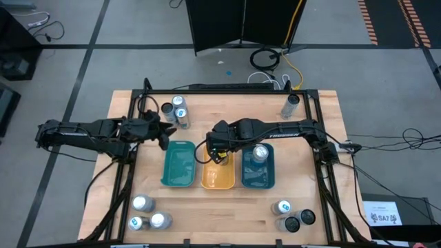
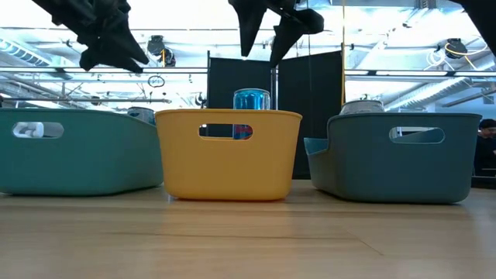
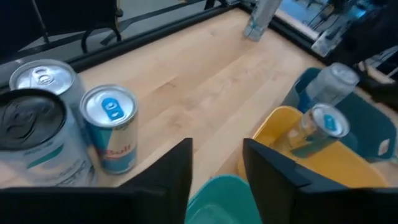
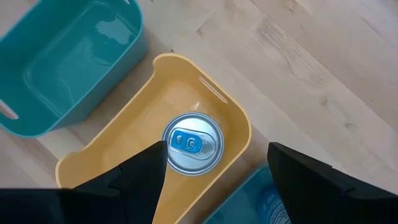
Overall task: Sort soda cans
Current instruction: Put the top left black can into the light green bin
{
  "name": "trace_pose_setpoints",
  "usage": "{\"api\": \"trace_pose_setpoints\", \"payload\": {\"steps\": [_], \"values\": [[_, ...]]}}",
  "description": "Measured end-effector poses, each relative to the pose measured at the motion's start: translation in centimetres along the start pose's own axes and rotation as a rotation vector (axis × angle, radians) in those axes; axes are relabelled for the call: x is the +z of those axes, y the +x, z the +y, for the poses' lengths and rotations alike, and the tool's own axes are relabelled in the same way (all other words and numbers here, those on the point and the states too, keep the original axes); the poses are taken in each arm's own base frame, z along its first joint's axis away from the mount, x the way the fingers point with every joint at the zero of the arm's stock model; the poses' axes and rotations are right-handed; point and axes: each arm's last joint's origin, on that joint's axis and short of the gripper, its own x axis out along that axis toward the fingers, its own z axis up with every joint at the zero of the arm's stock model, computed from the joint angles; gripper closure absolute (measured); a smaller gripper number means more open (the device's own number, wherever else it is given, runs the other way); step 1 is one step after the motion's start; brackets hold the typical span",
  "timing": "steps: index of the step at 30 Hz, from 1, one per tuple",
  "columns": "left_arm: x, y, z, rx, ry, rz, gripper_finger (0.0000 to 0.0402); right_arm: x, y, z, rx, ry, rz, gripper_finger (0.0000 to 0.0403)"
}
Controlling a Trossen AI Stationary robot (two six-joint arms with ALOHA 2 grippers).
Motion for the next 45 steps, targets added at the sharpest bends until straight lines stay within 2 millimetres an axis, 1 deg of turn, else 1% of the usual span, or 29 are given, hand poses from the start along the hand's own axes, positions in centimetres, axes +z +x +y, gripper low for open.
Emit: {"api": "trace_pose_setpoints", "payload": {"steps": [8,10,13,20,23,26,28,29,32,34,38,42,45], "values": [[-0.3,0.0,0.2,0.013,0.023,0.029,0.0096,0.0,0.0,0.0,0.0,-0.002,0.0,0.0133],[-0.3,0.0,0.1,-0.017,0.022,0.05,0.0074,0.0,0.0,0.0,0.0,-0.008,0.0,0.0133],[-0.3,0.0,0.0,-0.037,0.021,0.059,0.0054,0.0,0.0,0.0,0.0,-0.011,0.0,0.0133],[-0.4,0.0,0.0,-0.052,0.018,0.07,0.0047,0.0,0.0,0.0,0.0,-0.053,0.0,0.0133],[-0.4,0.0,0.0,-0.05,-0.026,0.07,0.0047,0.0,0.0,-0.1,-0.013,-0.085,-0.007,0.0133],[-0.3,0.0,0.0,-0.049,-0.055,0.066,0.0047,-0.2,0.0,-0.6,-0.116,-0.039,-0.049,0.0133],[-0.3,0.0,0.0,-0.035,-0.079,0.057,0.0047,-0.5,-0.4,-1.4,-0.223,-0.009,-0.084,0.0133],[-0.3,0.0,0.0,-0.03,-0.091,0.053,0.0047,-0.5,-0.7,-1.6,-0.249,-0.002,-0.109,0.0133],[-0.3,0.0,0.0,-0.028,-0.114,0.049,0.0047,-0.5,-1.9,-2.0,-0.251,-0.03,-0.185,0.0133],[-0.2,0.0,0.0,-0.025,-0.136,0.044,0.0047,-0.5,-2.4,-2.4,-0.281,-0.055,-0.213,0.0133],[-0.2,0.0,0.0,-0.017,-0.169,0.037,0.0047,-0.8,-2.2,-3.0,-0.337,-0.124,-0.233,0.0133],[-0.2,0.0,0.0,-0.008,-0.168,0.03,0.0047,-2.1,-1.6,-5.2,-0.419,-0.148,-0.222,0.0133],[-0.2,0.0,0.0,-0.005,-0.168,0.028,0.0047,-3.5,-0.9,-7.5,-0.436,-0.138,-0.212,0.0133]]}}
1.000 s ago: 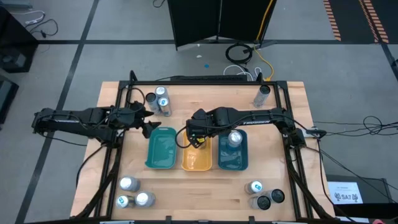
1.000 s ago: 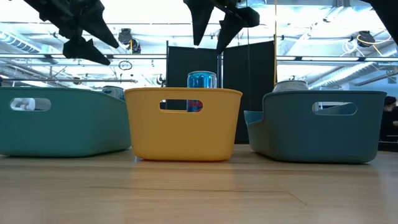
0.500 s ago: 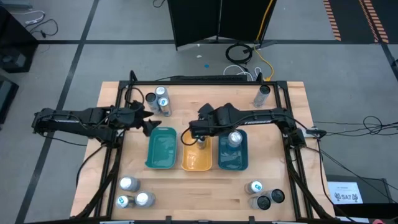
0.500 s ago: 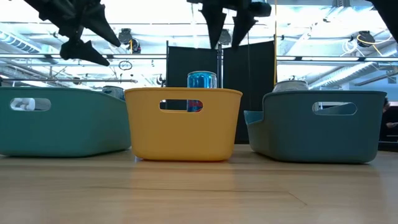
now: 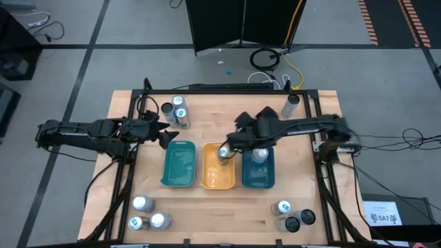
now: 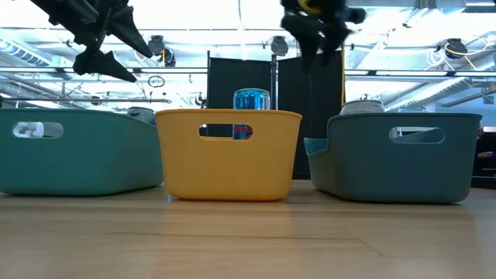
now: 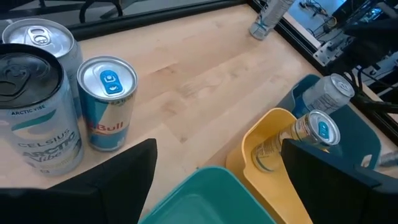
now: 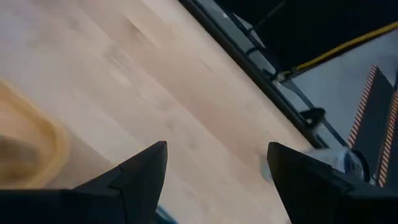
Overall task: Sort soda cans
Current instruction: Put the top left black can into the light green bin
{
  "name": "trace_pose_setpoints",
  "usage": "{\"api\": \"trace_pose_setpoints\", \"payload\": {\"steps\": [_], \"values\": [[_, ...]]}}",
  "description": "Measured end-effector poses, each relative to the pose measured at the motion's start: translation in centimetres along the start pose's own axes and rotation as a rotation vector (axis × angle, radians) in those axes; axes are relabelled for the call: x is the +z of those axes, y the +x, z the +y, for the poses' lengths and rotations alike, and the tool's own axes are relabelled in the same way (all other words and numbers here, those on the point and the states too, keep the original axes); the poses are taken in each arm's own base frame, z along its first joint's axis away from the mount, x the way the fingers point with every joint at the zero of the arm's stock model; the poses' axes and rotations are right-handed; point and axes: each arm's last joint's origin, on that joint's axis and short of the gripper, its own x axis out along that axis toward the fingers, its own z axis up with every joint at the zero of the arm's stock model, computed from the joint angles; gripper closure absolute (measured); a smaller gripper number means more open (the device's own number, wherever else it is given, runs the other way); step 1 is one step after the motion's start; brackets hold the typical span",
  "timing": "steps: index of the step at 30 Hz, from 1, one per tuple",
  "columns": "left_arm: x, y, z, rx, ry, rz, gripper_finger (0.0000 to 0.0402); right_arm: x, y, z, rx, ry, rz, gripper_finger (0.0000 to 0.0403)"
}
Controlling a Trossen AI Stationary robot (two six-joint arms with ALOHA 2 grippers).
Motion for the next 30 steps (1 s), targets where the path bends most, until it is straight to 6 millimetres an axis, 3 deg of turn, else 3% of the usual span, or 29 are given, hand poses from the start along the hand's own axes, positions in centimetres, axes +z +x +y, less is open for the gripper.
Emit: {"api": "trace_pose_setpoints", "payload": {"steps": [5,12,17,21,30], "values": [[0.1,0.0,0.1,0.026,-0.001,-0.026,0.0047,-3.3,1.1,-4.5,0.168,0.108,-0.018,0.0133],[2.0,-0.7,0.4,0.117,0.004,-0.091,0.0047,-6.6,2.2,-8.3,0.741,0.193,-0.202,0.0133],[4.7,-2.1,0.5,0.274,0.051,-0.02,0.0047,-7.6,2.6,-9.3,0.861,0.286,-0.336,0.0133],[7.0,-2.0,0.5,0.397,0.045,0.063,0.0047,-7.6,2.6,-9.3,0.868,0.286,-0.349,0.0133],[10.8,2.9,3.0,0.532,-0.02,0.333,0.0047,-7.6,3.0,-8.8,0.859,0.276,-0.331,0.0133]]}}
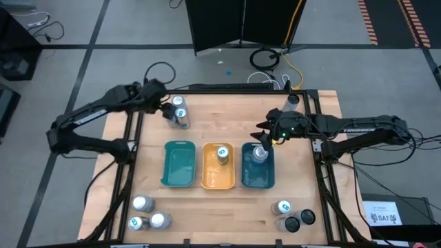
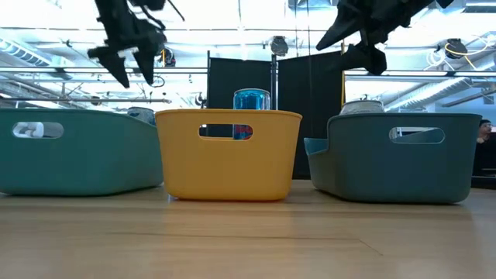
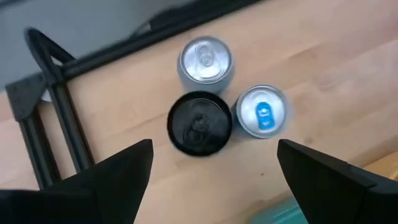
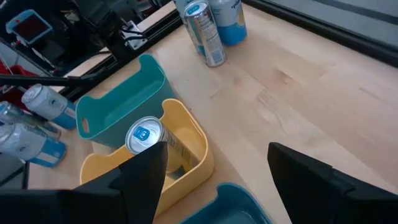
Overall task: Sort soda cans
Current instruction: Put the top left black can into the light green bin
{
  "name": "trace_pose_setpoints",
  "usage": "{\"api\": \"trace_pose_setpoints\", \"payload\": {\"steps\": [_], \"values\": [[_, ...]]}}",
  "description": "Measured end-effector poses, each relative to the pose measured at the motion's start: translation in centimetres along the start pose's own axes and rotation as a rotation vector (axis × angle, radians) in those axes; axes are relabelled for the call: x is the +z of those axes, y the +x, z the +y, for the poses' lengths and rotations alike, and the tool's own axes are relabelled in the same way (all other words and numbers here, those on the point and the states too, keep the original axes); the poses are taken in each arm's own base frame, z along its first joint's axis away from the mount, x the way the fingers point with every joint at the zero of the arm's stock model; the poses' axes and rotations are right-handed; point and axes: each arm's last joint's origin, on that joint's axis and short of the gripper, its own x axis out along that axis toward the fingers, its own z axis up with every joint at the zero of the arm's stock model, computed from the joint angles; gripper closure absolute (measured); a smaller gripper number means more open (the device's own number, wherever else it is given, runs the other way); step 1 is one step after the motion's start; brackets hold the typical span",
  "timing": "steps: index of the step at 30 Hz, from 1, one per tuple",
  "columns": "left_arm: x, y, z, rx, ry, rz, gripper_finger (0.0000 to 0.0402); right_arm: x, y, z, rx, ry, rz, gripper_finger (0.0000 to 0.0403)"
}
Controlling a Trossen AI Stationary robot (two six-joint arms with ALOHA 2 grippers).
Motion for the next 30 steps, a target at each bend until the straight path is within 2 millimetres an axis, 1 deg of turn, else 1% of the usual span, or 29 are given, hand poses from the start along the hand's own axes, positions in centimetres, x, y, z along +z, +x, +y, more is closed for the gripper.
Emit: {"api": "trace_pose_setpoints", "payload": {"steps": [3,8,12,19,26,30], "values": [[1.2,1.5,0.5,0.017,-0.009,0.054,0.0047,-0.1,0.1,0.1,0.0,0.024,0.007,0.0133],[2.0,3.2,1.0,0.039,-0.017,0.107,0.0047,-0.2,0.2,0.2,0.005,0.025,0.016,0.0133],[2.5,4.2,0.8,-0.008,-0.002,0.139,0.0047,-0.2,0.2,0.2,0.005,0.026,0.016,0.0133],[2.8,5.9,0.3,-0.012,0.027,0.204,0.0047,-0.2,0.3,0.2,0.005,0.025,0.018,0.0133],[2.9,6.7,0.4,0.019,0.025,0.229,0.0049,-0.2,0.3,0.2,0.006,0.025,0.019,0.0133],[3.1,6.8,0.9,0.032,-0.001,0.228,0.0072,-0.2,0.3,0.2,0.006,0.026,0.018,0.0133]]}}
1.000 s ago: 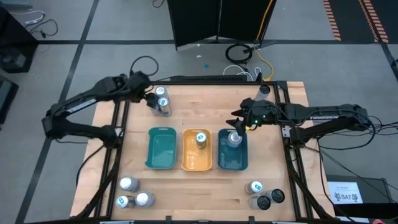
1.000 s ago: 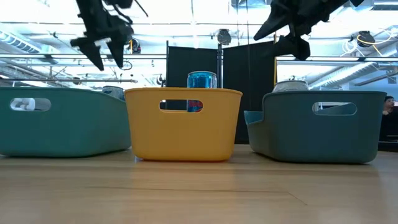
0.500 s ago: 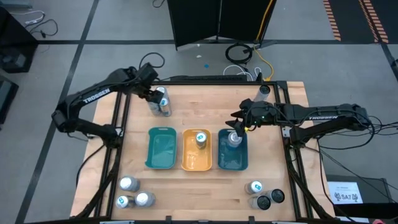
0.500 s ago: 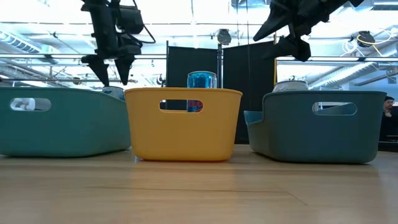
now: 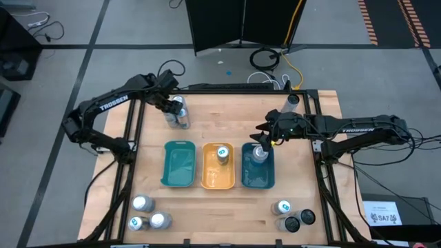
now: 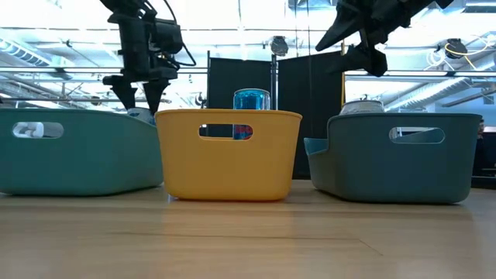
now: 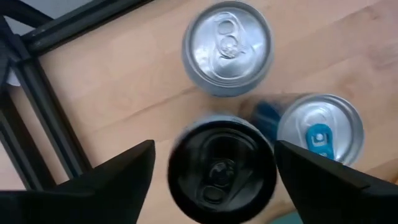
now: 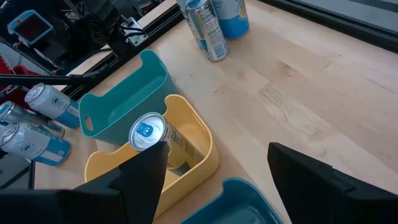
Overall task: Sort soda cans
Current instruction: Put the top left black can into the light green bin
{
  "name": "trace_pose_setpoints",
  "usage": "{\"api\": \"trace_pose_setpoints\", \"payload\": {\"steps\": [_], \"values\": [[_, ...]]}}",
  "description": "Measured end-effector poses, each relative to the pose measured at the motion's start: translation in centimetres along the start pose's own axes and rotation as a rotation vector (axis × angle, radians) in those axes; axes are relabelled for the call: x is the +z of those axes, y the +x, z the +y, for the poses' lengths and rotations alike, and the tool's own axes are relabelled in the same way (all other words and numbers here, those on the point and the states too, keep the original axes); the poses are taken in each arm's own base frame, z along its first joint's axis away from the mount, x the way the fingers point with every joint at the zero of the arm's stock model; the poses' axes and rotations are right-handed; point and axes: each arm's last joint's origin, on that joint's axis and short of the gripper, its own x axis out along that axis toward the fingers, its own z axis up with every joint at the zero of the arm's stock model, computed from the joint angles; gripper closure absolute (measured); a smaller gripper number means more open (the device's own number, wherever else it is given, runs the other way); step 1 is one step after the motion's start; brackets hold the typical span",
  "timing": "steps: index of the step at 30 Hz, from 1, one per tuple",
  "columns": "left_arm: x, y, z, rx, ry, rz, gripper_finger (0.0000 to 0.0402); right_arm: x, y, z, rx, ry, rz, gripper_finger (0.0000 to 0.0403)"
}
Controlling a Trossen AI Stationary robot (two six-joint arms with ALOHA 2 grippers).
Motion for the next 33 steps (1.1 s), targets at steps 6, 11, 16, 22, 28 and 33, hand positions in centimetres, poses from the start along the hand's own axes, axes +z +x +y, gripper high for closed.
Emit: {"api": "trace_pose_setpoints", "payload": {"steps": [6,11,16,22,28,33], "values": [[0.11,0.04,0.27,-0.045,-0.013,0.021,0.0118,0.0,0.0,-0.01,-0.001,0.0,0.0,0.0133],[0.06,0.04,0.28,-0.043,-0.013,0.025,0.0124,0.0,0.0,-0.01,-0.001,0.0,0.0,0.0133],[0.04,0.04,0.28,-0.041,-0.018,0.027,0.0124,0.0,0.0,-0.01,-0.001,0.0,0.0,0.0133],[-0.05,-0.1,0.33,-0.041,-0.019,0.026,0.0125,0.0,0.0,-0.01,-0.001,0.0,0.0,0.0133],[-0.47,-0.33,0.53,-0.032,-0.017,0.048,0.0125,0.0,0.0,-0.01,-0.001,0.0,0.0,0.0133],[-0.53,-0.19,0.5,-0.024,-0.016,0.07,0.0125,0.0,0.0,-0.01,-0.001,-0.001,0.0,0.0133]]}}
